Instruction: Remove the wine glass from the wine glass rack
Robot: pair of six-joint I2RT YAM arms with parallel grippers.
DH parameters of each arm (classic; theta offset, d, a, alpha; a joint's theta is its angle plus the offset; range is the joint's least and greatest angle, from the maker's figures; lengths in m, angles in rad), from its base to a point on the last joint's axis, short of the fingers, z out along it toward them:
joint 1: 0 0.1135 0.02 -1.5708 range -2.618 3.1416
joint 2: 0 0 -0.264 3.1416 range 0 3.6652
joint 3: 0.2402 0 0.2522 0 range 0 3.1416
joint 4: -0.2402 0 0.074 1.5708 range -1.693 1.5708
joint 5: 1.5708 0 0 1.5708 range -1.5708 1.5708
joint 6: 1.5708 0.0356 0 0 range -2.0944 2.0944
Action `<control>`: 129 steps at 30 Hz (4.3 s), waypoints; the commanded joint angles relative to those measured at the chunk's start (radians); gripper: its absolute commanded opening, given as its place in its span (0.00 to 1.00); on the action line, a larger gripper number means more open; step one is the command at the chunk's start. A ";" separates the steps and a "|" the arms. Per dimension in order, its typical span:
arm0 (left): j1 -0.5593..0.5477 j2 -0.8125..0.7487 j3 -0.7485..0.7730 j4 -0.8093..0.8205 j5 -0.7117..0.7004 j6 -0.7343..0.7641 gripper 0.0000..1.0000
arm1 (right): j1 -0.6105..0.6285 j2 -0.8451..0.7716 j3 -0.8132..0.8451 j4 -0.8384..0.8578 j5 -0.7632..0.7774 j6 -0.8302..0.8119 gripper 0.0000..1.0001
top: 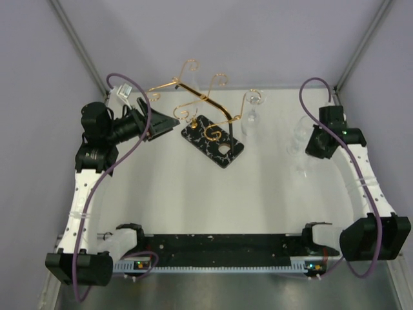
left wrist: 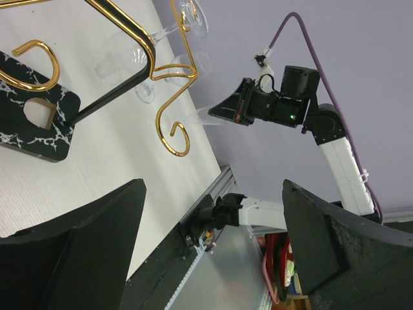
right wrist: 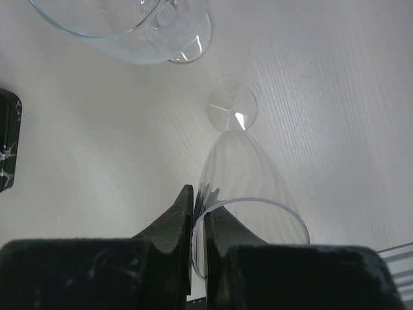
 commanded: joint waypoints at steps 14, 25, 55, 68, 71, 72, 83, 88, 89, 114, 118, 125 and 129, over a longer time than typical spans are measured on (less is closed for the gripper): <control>0.007 -0.026 0.021 0.062 0.022 -0.002 0.91 | -0.018 0.009 0.051 0.018 -0.046 0.001 0.43; 0.007 -0.028 0.013 0.073 0.021 -0.005 0.91 | -0.016 0.020 0.091 -0.002 -0.051 -0.005 0.44; -0.027 -0.071 0.016 0.063 -0.012 -0.066 0.89 | 0.212 0.141 0.761 -0.240 -0.023 0.021 0.45; -0.286 -0.101 -0.059 -0.038 -0.314 -0.048 0.88 | 0.473 0.319 0.838 -0.171 -0.109 -0.022 0.45; -0.333 -0.088 -0.081 -0.036 -0.366 -0.054 0.87 | 0.488 0.357 0.861 -0.160 -0.147 -0.048 0.46; -0.343 -0.086 -0.093 -0.035 -0.380 -0.059 0.87 | 0.491 0.369 0.875 -0.158 -0.156 -0.051 0.46; -0.346 -0.095 -0.168 0.011 -0.415 -0.093 0.87 | 0.519 0.440 0.838 -0.051 -0.138 0.032 0.46; -0.350 -0.095 -0.183 0.040 -0.424 -0.131 0.87 | 0.534 0.441 0.841 -0.029 -0.134 0.050 0.46; -0.358 -0.086 -0.191 0.062 -0.424 -0.148 0.87 | 0.536 0.438 0.834 -0.031 -0.132 0.053 0.46; -0.481 0.208 -0.081 0.272 -0.529 -0.218 0.41 | 0.536 0.110 0.516 0.075 -0.127 0.029 0.47; -0.481 0.224 -0.065 0.274 -0.545 -0.221 0.30 | 0.536 0.075 0.485 0.087 -0.141 0.030 0.47; -0.482 0.212 -0.059 0.232 -0.538 -0.195 0.04 | 0.536 0.052 0.430 0.107 -0.149 0.030 0.47; -0.479 0.193 -0.064 0.211 -0.512 -0.159 0.00 | 0.536 0.052 0.423 0.115 -0.156 0.033 0.47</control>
